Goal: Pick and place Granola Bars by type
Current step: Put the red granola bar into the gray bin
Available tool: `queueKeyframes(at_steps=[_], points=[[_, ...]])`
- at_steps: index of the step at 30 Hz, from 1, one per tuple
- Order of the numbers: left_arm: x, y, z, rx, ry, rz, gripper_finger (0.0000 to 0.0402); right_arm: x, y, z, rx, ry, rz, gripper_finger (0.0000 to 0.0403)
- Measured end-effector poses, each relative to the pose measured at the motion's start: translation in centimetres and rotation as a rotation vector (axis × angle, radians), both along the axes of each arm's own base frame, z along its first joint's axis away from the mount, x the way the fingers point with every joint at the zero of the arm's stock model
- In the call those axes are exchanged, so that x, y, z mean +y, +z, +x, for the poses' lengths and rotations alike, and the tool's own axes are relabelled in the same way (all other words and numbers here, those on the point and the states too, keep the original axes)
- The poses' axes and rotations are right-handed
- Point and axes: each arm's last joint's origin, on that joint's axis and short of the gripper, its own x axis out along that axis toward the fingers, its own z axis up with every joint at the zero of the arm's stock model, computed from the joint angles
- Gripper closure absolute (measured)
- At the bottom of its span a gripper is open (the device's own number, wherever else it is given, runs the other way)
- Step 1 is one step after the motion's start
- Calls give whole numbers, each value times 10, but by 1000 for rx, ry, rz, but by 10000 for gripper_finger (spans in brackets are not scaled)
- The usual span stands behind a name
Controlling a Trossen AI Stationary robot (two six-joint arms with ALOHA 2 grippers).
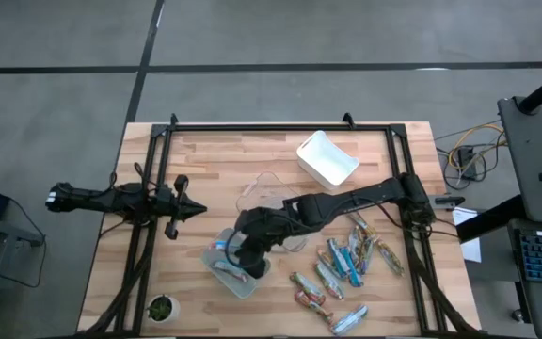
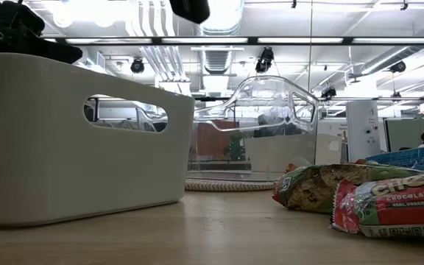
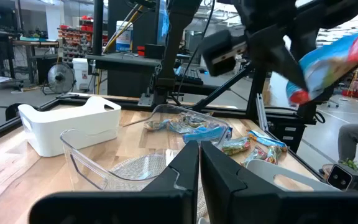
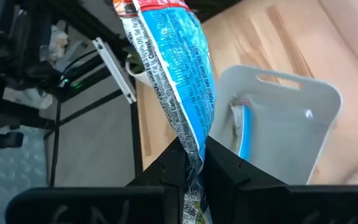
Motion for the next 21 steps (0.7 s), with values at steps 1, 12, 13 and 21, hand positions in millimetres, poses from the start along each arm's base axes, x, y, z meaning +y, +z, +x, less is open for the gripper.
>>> queueKeyframes(at_steps=[1,12,13,21], points=[[0,0,0,0,0,0,401,-1,-3,0,11,-12,10,369],[0,0,0,0,0,0,401,-7,-35,4,78,-164,167,369],[0,0,0,0,0,0,401,-6,-38,5,74,-172,186,369],[0,0,0,0,0,0,401,-6,-51,5,85,-235,279,369]])
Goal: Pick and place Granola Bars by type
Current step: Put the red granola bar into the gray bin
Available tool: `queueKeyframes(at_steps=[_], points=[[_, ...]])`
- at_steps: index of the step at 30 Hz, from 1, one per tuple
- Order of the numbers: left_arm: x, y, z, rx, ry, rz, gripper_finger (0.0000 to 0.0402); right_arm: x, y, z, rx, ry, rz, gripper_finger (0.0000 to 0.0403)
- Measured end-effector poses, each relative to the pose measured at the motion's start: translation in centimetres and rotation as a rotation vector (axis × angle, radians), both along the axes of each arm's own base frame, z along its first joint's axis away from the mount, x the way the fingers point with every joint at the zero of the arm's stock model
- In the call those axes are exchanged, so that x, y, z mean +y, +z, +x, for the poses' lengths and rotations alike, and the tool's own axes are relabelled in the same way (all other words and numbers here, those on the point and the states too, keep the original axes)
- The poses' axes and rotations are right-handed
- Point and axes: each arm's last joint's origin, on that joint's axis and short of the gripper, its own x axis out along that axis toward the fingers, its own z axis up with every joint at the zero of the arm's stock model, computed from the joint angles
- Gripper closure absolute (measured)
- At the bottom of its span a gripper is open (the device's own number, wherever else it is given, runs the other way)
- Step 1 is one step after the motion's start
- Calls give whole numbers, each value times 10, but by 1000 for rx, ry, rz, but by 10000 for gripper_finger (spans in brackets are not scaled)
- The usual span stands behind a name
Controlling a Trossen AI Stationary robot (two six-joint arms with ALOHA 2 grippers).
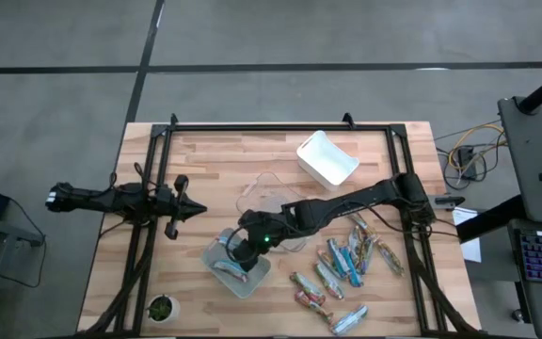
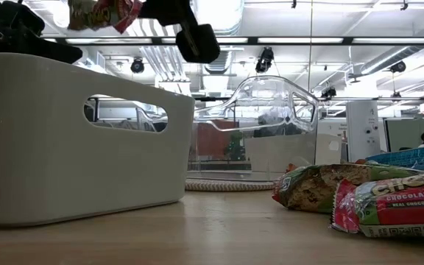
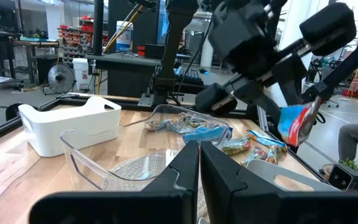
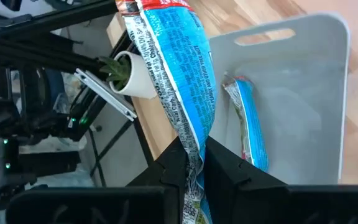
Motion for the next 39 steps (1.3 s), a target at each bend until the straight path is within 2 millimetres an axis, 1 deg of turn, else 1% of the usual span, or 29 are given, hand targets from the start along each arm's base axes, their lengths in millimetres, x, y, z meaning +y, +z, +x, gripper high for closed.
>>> queueKeyframes(at_steps=[10,17,25,28,33,39], points=[[0,0,0,0,0,0,401,7,0,1,-20,-45,73,369],[0,0,0,0,0,0,401,19,3,0,-36,-56,131,369],[0,0,0,0,0,0,401,30,4,-3,-43,-34,136,369],[0,0,0,0,0,0,401,30,4,-3,-42,-32,135,369],[0,0,0,0,0,0,401,30,-3,-2,-27,-38,129,369],[0,0,0,0,0,0,401,32,-24,4,19,-46,129,369]])
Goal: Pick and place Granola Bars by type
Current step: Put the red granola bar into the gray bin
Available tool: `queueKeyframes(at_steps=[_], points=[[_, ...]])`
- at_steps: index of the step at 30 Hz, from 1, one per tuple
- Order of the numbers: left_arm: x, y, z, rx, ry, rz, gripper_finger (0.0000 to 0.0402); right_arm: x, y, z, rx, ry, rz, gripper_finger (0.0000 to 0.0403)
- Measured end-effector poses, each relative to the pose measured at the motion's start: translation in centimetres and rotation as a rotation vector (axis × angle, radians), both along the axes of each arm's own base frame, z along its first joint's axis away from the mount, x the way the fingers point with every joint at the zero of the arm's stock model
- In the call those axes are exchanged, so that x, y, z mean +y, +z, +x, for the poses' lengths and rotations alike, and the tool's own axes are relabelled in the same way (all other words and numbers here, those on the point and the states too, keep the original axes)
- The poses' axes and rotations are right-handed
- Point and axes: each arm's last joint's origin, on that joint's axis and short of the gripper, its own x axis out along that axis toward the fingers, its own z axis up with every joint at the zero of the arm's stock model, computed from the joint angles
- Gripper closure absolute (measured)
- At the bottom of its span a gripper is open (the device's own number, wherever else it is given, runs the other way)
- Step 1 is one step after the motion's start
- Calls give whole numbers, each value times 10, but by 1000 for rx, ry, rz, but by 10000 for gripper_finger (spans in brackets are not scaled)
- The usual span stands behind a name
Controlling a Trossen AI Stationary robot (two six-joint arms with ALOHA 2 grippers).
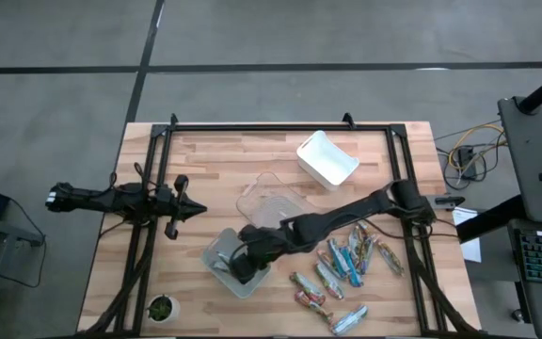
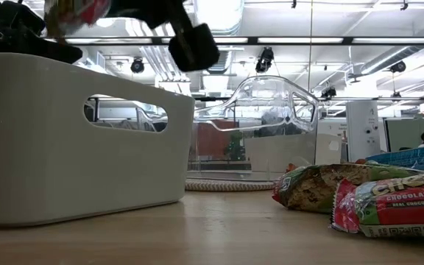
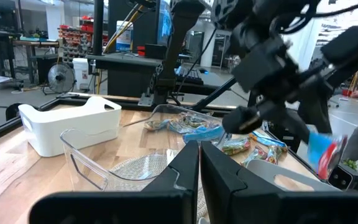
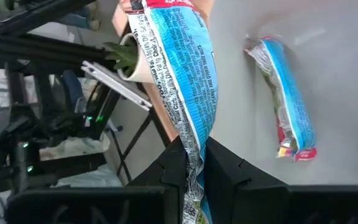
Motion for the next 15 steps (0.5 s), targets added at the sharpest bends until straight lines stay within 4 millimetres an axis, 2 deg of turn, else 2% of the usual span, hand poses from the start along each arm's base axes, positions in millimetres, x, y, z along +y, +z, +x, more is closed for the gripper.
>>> queueKeyframes(at_steps=[6,15], points=[[0,0,0,0,0,0,401,2,-16,6,19,-6,12,369],[0,0,0,1,0,0,401,-2,-18,7,28,-10,7,369]])
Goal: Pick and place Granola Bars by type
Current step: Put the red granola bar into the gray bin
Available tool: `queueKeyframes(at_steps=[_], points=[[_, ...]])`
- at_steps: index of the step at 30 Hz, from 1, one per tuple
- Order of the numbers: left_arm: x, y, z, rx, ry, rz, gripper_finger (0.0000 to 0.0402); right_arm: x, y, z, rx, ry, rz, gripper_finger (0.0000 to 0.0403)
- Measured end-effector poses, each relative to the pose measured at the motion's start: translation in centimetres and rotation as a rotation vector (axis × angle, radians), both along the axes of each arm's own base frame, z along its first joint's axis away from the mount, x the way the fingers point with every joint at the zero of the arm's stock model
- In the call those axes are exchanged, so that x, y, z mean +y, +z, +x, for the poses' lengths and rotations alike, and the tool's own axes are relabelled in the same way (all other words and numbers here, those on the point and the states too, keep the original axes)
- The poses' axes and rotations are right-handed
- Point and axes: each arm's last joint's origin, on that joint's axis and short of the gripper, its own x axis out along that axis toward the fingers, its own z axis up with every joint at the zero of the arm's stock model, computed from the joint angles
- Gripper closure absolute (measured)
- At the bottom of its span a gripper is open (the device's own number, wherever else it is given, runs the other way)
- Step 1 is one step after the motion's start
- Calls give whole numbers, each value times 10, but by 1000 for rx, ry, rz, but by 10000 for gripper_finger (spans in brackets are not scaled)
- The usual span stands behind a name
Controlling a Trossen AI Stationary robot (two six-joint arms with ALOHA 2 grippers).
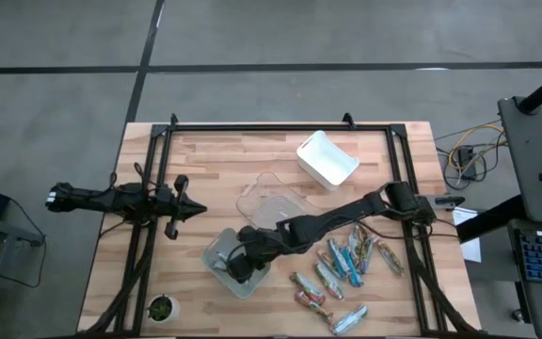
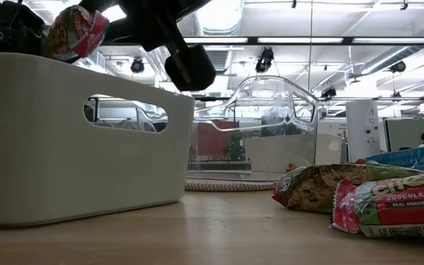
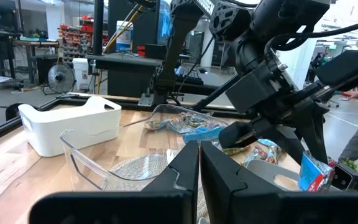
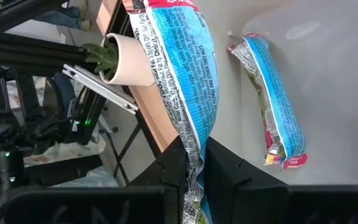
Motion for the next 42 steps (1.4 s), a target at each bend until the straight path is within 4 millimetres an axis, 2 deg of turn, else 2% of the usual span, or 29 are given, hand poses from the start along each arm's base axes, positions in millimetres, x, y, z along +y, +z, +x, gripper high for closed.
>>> queueKeyframes(at_steps=[19,23,33,42], points=[[0,0,0,0,0,0,401,-1,-3,-1,8,12,-12,366],[0,0,0,0,0,0,401,-1,-3,-1,6,33,-12,341],[0,0,0,0,0,0,401,-3,-3,0,7,27,-11,246],[0,0,0,0,0,0,401,-3,-3,0,2,50,-14,216]])
